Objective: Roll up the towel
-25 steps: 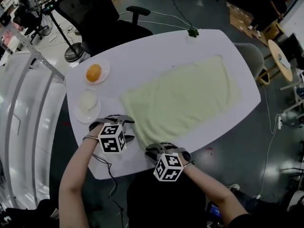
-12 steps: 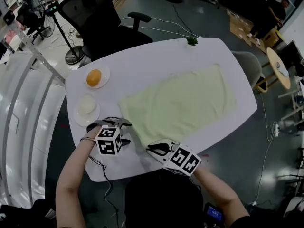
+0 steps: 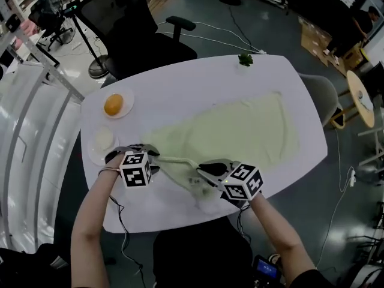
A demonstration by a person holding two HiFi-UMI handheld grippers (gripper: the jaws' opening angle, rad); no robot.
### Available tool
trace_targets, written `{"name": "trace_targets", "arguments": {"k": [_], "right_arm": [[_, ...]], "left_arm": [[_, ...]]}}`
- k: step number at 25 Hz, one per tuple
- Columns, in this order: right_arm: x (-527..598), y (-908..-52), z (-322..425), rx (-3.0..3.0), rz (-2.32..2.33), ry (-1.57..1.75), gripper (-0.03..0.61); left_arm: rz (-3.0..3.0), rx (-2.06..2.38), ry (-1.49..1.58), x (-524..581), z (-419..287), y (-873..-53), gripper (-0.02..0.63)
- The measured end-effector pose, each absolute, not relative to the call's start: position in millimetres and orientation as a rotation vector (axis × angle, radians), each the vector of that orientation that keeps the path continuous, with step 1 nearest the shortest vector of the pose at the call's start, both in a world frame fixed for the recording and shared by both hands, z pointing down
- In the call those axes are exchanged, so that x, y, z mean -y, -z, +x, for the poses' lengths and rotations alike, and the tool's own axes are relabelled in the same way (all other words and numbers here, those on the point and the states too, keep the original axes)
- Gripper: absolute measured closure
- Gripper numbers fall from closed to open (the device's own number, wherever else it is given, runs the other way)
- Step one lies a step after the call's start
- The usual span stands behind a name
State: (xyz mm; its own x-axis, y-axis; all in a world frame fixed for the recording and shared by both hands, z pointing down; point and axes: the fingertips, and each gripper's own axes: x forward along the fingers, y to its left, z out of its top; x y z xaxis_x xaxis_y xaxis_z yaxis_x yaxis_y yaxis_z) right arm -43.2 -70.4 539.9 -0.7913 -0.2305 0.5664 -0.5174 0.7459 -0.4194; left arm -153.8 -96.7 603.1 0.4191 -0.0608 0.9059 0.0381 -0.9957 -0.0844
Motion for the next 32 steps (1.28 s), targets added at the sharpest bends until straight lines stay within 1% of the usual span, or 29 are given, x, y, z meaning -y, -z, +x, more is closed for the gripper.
{"name": "trace_targets", "arguments": {"k": [9,14,15,18,19,24,25,27,32], "right_arm": [[137.2,-578.8,-15.4,2.335,0.654,-0.882,0.526],[157.0,-599.7,-11.7,2.275,0.730,-0.827,0.516],[160.9,-601.8,-8.9,2.270,0.759,-0.809,0.493],[165.4,-593.7,6.0,2.288,0.824,-0.748,0.346],[164.1,-585.6,11.9,2.304,0.829,-0.703,0.321],[127.4,-546.9,27.0,2.360,0.727,-0.484,0.319],[115.5,-541.1,25.6,2.369,0.698,-0.455,0.325],[89.7,-534.5,20.8,2.375,0.656,-0.412,0.355],[24.5,-552.2,1.5,2.328,0.669,-0.476,0.360]], "left_arm": [[-2.562,-0.304,1.781,137.1,-171.3,-616.4,0.433],[-2.563,-0.361,1.830,139.9,-176.8,-620.1,0.433],[-2.561,-0.376,1.835,140.6,-178.2,-618.8,0.433],[-2.560,-0.464,1.816,141.9,-183.3,-607.6,0.426],[-2.551,-0.497,1.803,142.2,-185.6,-603.1,0.426],[-2.482,-0.539,1.727,131.5,-188.9,-589.3,0.433],[-2.468,-0.525,1.707,128.2,-187.7,-588.4,0.443],[-2.425,-0.496,1.673,125.1,-186.9,-590.4,0.451],[-2.361,-0.521,1.602,139.2,-196.1,-598.3,0.479]]}}
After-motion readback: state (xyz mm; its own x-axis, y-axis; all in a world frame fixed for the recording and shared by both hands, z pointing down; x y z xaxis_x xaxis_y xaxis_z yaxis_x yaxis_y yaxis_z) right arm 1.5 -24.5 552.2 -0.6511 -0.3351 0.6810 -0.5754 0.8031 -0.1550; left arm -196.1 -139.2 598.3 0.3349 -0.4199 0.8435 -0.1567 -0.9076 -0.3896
